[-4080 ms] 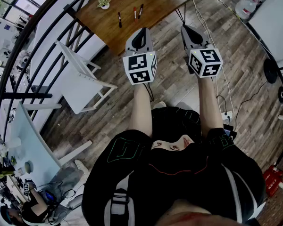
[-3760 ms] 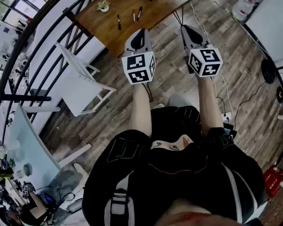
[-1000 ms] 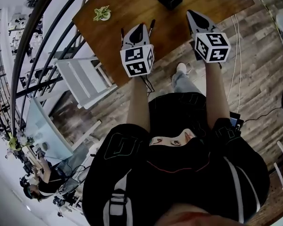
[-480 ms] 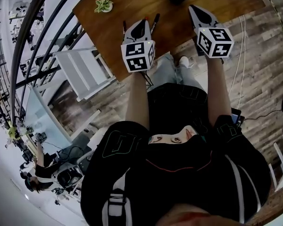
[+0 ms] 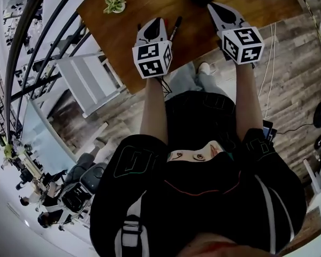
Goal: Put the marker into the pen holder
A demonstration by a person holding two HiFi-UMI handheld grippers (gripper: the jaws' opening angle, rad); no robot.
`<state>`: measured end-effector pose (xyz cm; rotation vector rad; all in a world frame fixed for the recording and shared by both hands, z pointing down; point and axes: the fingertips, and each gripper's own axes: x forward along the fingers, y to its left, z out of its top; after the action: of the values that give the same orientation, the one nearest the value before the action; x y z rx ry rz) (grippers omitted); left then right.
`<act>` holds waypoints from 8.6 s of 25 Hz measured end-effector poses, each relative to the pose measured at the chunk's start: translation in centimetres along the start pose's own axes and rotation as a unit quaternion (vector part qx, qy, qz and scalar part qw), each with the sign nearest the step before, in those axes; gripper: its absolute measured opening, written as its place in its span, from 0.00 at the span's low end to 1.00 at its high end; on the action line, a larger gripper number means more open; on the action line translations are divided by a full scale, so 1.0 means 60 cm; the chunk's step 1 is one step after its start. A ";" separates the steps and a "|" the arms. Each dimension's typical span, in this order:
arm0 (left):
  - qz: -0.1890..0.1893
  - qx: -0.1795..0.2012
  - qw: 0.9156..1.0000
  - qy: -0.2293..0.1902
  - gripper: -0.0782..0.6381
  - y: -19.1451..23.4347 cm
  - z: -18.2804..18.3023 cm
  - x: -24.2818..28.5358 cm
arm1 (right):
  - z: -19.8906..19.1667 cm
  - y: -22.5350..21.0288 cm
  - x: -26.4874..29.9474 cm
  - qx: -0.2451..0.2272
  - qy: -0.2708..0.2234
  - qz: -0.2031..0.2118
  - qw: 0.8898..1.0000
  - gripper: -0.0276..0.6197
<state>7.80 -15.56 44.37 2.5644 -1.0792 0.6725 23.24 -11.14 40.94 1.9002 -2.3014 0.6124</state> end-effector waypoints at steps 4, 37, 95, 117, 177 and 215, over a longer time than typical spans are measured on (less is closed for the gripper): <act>0.027 -0.030 0.999 0.008 0.12 0.038 -0.030 -0.012 | -0.015 0.034 0.037 -0.027 0.025 0.033 0.999 0.05; 0.130 -0.183 0.975 0.002 0.12 0.171 -0.210 -0.152 | -0.250 0.296 0.117 -0.410 0.256 0.327 0.812 0.07; 0.115 -0.205 0.972 -0.009 0.12 0.151 -0.235 -0.157 | -0.282 0.321 0.107 -0.621 0.310 0.357 0.625 0.11; 0.051 -0.148 0.987 -0.042 0.12 0.089 -0.100 -0.094 | -0.109 0.243 0.085 -0.402 0.191 0.230 0.865 0.11; -0.066 -0.060 0.993 -0.071 0.12 -0.031 0.140 0.095 | 0.117 -0.059 0.085 -0.031 -0.011 0.016 0.999 0.11; -0.065 -0.084 0.993 -0.051 0.12 -0.027 0.082 0.082 | 0.021 -0.060 0.078 -0.006 0.028 -0.013 0.999 0.14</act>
<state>13.49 -19.48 42.58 2.5197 -0.9446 0.4045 25.87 -16.44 42.17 1.8793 -2.2374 0.6389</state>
